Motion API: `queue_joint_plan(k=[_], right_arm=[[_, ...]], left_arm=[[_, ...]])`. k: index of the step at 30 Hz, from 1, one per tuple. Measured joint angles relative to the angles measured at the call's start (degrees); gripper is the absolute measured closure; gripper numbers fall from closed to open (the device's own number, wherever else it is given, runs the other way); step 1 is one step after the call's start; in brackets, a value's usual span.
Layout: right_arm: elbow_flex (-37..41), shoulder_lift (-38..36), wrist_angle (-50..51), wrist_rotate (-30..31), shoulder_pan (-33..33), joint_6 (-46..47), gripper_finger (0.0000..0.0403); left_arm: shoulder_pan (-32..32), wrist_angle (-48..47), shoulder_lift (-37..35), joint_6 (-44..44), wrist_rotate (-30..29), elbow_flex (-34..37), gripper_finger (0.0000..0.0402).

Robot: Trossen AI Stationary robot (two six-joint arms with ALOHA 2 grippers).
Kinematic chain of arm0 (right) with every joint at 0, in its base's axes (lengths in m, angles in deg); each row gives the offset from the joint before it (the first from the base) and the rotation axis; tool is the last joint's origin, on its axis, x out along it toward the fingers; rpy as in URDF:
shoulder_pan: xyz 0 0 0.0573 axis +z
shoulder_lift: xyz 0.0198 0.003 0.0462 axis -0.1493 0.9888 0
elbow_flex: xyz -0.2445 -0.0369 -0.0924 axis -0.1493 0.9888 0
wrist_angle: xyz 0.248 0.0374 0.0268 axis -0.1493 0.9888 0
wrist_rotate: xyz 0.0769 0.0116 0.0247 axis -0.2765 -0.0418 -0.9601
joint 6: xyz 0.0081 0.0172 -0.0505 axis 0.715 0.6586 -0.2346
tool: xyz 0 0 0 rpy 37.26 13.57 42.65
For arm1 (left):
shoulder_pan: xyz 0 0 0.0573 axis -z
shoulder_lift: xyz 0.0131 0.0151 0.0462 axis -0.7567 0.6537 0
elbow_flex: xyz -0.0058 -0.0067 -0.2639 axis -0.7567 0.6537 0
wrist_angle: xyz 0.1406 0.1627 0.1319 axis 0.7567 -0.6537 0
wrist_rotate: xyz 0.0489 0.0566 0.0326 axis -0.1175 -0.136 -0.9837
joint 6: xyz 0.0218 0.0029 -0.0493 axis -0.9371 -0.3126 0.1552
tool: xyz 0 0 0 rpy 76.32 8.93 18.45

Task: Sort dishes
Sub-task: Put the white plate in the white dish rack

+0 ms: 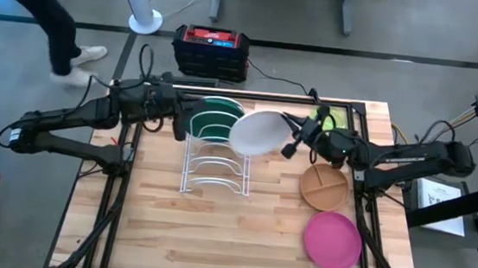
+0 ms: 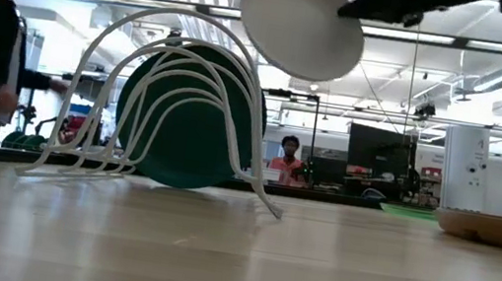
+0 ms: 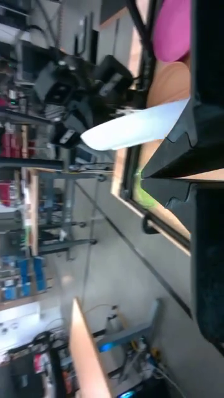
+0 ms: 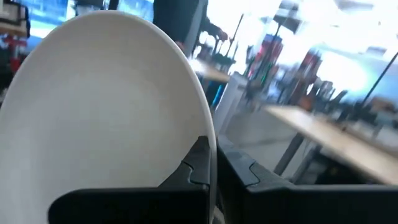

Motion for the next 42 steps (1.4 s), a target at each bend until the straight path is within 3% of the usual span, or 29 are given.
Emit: queue_joint_plan(k=[7, 14, 32, 42], right_arm=[[-0.20, 9.32, -18.78, 2.89, 0.00, -10.45, 0.0403], [-3.51, 17.01, -29.39, 4.83, -0.11, -15.46, 0.0403], [-16.43, 33.44, -30.53, 6.40, -0.37, -21.39, 0.0403], [-17.46, 36.57, -29.71, 6.37, -0.38, -18.56, 0.0403]], left_arm=[[0.00, 4.93, -1.84, -2.54, 0.00, 0.00, 0.0401], [0.00, 6.09, -3.24, -4.37, -0.85, 0.00, 0.0401], [0.00, 5.14, -4.26, -5.56, -0.87, 0.00, 0.0401], [0.00, 3.39, -6.15, -5.56, -0.87, 0.00, 0.0401]])
